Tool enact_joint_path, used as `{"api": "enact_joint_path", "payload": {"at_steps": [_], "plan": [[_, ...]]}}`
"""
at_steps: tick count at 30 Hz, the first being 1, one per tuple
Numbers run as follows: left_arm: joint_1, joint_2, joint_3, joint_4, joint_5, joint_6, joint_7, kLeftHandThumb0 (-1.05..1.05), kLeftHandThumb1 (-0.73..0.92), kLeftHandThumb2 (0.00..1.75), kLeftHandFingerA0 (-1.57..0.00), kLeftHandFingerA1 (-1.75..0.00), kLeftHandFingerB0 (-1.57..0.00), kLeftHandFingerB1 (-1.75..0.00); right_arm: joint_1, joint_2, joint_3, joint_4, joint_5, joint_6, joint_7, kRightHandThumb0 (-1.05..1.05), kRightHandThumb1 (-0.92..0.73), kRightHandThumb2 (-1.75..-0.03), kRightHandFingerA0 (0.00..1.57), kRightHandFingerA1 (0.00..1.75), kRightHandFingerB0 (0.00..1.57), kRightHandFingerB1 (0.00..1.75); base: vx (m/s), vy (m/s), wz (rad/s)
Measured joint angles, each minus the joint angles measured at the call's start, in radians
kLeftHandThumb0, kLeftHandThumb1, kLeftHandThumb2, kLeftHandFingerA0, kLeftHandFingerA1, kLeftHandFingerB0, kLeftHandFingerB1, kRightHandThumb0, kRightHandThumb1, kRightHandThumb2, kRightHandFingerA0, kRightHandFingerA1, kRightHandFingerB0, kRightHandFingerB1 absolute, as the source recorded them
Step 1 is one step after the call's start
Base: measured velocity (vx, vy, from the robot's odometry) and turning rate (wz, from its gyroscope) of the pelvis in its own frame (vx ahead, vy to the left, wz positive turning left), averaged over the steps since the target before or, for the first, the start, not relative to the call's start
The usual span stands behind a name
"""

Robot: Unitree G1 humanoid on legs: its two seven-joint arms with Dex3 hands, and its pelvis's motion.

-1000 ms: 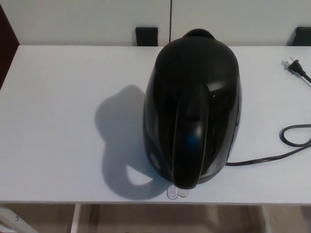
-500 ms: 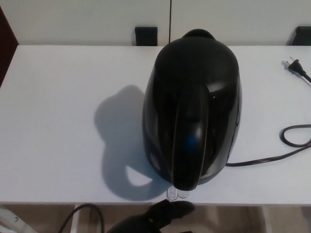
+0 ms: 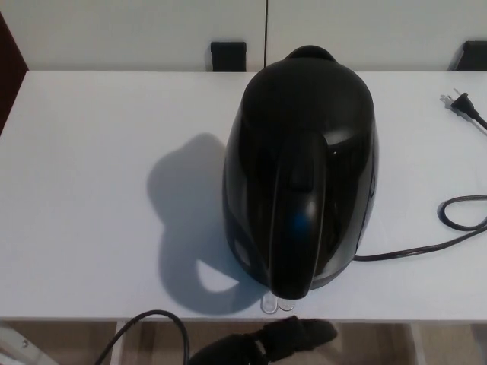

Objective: The robot walk towards a table in front and click the button on the base of the boilling pot using its left middle finger

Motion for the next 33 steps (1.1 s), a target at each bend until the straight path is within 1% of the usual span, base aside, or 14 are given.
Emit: {"api": "enact_joint_path", "payload": {"at_steps": [3, 4, 5, 6, 7, 12, 13, 15, 16, 18, 20, 24, 26, 33], "plan": [[-0.009, 0.016, -0.023, -0.001, 0.048, -0.021, 0.034, -0.84, 0.84, 0.66, -0.22, -0.35, -0.23, -0.34, 0.0, -0.005, -0.001, -0.005, 0.001, 0.0, 0.011, -0.19, -0.63, -0.59, 0.57, 0.59, 0.59, 0.44, 0.0, 0.0, 0.0], [-0.011, 0.022, -0.027, -0.002, 0.062, -0.028, 0.045, -0.89, 0.7, 0.81, -0.17, -0.4, -0.2, -0.4, 0.0, -0.006, -0.002, -0.007, 0.002, 0.0, 0.013, -0.2, -0.63, -0.59, 0.58, 0.6, 0.59, 0.44, 0.0, 0.0, 0.0], [-0.013, 0.03, -0.03, -0.004, 0.08, -0.037, 0.058, -0.89, 0.7, 0.81, -0.17, -0.4, -0.2, -0.4, 0.0, -0.007, -0.004, -0.008, 0.003, 0.0, 0.018, -0.2, -0.63, -0.59, 0.58, 0.6, 0.59, 0.44, 0.0, 0.0, 0.0], [-0.015, 0.036, -0.031, -0.005, 0.094, -0.044, 0.069, -0.84, 0.85, 0.67, -0.21, -0.36, -0.21, -0.34, 0.0, -0.008, -0.006, -0.008, 0.004, 0.0, 0.021, -0.21, -0.62, -0.58, 0.6, 0.6, 0.59, 0.44, 0.0, 0.0, 0.0], [-0.019, 0.04, -0.031, -0.005, 0.112, -0.052, 0.083, -0.83, 0.85, 0.67, -0.21, -0.35, -0.21, -0.34, 0.0, -0.009, -0.009, -0.008, 0.005, 0.0, 0.025, -0.19, -0.62, -0.58, 0.65, 0.62, 0.59, 0.43, 0.0, 0.0, 0.0], [-0.033, 0.047, -0.027, 0.001, 0.174, -0.073, 0.14, -0.82, 0.85, 0.67, -0.23, -0.34, -0.21, -0.33, -0.008, -0.007, -0.025, -0.009, 0.015, 0.011, 0.034, -0.2, -0.6, -0.58, 0.66, 0.63, 0.62, 0.45, 0.0, 0.0, 0.0], [-0.034, 0.05, -0.025, 0.001, 0.184, -0.076, 0.149, -0.83, 0.85, 0.67, -0.26, -0.34, -0.23, -0.34, -0.009, -0.006, -0.028, -0.012, 0.018, 0.018, 0.035, -0.25, -0.47, -0.8, 0.66, 0.71, 0.54, 0.57, 0.0, 0.0, 0.0], [-0.034, 0.062, -0.018, 0.001, 0.203, -0.081, 0.167, -0.83, 0.85, 0.66, -0.28, -0.35, -0.24, -0.34, -0.009, -0.004, -0.029, -0.024, 0.019, 0.033, 0.033, -0.24, -0.47, -0.79, 0.68, 0.72, 0.55, 0.57, 0.0, 0.0, 0.0], [-0.034, 0.065, -0.016, 0.001, 0.209, -0.083, 0.174, -0.83, 0.85, 0.67, -0.25, -0.35, -0.22, -0.34, -0.009, -0.003, -0.029, -0.028, 0.019, 0.039, 0.032, -0.12, -0.61, -0.57, 0.68, 0.62, 0.64, 0.47, 0.0, 0.0, 0.0], [-0.034, 0.07, -0.008, 0.001, 0.223, -0.084, 0.186, -0.83, 0.85, 0.67, -0.24, -0.35, -0.23, -0.34, -0.009, -0.001, -0.029, -0.034, 0.018, 0.049, 0.028, -0.13, -0.6, -0.59, 0.65, 0.61, 0.68, 0.48, 0.0, 0.0, 0.0], [-0.034, 0.076, 0.007, 0.001, 0.238, -0.084, 0.199, -0.84, 0.85, 0.67, -0.22, -0.35, -0.22, -0.34, -0.011, -0.001, -0.021, -0.035, 0.012, 0.054, 0.018, -0.06, -0.61, -0.57, 0.61, 0.55, 0.61, 0.45, 0.0, 0.0, 0.0], [-0.032, 0.077, 0.033, 0.003, 0.242, -0.085, 0.211, -0.83, 0.84, 0.66, -0.22, -0.34, -0.19, -0.33, -0.016, -0.001, -0.012, -0.035, -0.001, 0.06, 0.003, -0.06, -0.61, -0.57, 0.64, 0.6, 0.64, 0.46, 0.0, 0.0, 0.0], [-0.031, 0.079, 0.052, 0.001, 0.241, -0.087, 0.21, -0.82, 0.83, 0.66, -0.21, -0.35, -0.22, -0.33, -0.018, -0.001, -0.013, -0.034, -0.001, 0.06, 0.001, -0.16, -0.61, -0.58, 0.63, 0.59, 0.61, 0.45, 0.0, 0.0, 0.0], [-0.003, 0.101, 0.095, 0.014, 0.238, -0.09, 0.211, -0.83, 0.81, 0.66, -0.24, -0.35, -0.23, -0.34, -0.025, 0.001, -0.005, -0.007, -0.002, 0.055, 0.004, -0.15, -0.6, -0.57, 0.66, 0.59, 0.6, 0.44, 0.0, 0.0, 0.0]]}}
